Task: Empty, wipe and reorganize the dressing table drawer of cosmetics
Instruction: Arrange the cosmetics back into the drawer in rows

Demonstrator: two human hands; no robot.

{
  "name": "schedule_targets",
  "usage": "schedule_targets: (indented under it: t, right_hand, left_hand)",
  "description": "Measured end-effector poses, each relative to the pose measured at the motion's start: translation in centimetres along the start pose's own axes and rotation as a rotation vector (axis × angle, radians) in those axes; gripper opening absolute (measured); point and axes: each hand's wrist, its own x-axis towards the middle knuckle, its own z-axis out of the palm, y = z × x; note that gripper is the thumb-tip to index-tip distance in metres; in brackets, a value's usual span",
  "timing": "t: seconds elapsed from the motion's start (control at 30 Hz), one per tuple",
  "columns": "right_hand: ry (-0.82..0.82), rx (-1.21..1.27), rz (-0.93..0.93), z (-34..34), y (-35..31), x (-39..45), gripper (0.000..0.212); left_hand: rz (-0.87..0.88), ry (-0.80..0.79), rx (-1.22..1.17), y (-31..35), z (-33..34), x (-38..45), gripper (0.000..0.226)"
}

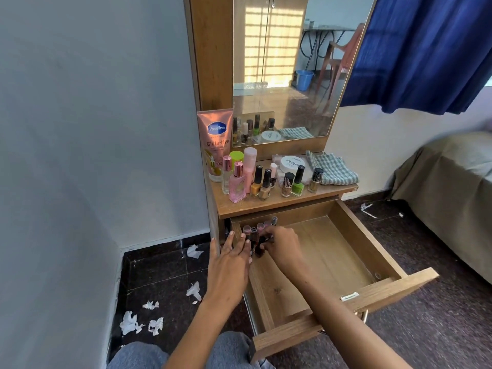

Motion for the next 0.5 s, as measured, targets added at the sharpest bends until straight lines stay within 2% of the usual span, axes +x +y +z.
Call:
schedule_targets:
  t: [0.33,0.4,0.5]
  right_hand:
    - [0.043,0.001,-0.025,-0.4,-0.6,-0.4,0.034]
    - [0.096,0.034,-0.041,-1.0,-0.5,-0.6,0.026]
    - [0.286,0.098,-0.111,-2.7,-1.0,-0.8,0.009]
  left_hand:
    - [0.03,0.028,-0.03,-0.1,0.0,0.1,0.045]
    - [0.039,0.072,-0.059,0.0,-0.2,0.3,0.044]
    - [0.066,0.135,-0.083,0.5,-0.7,1.0,0.044]
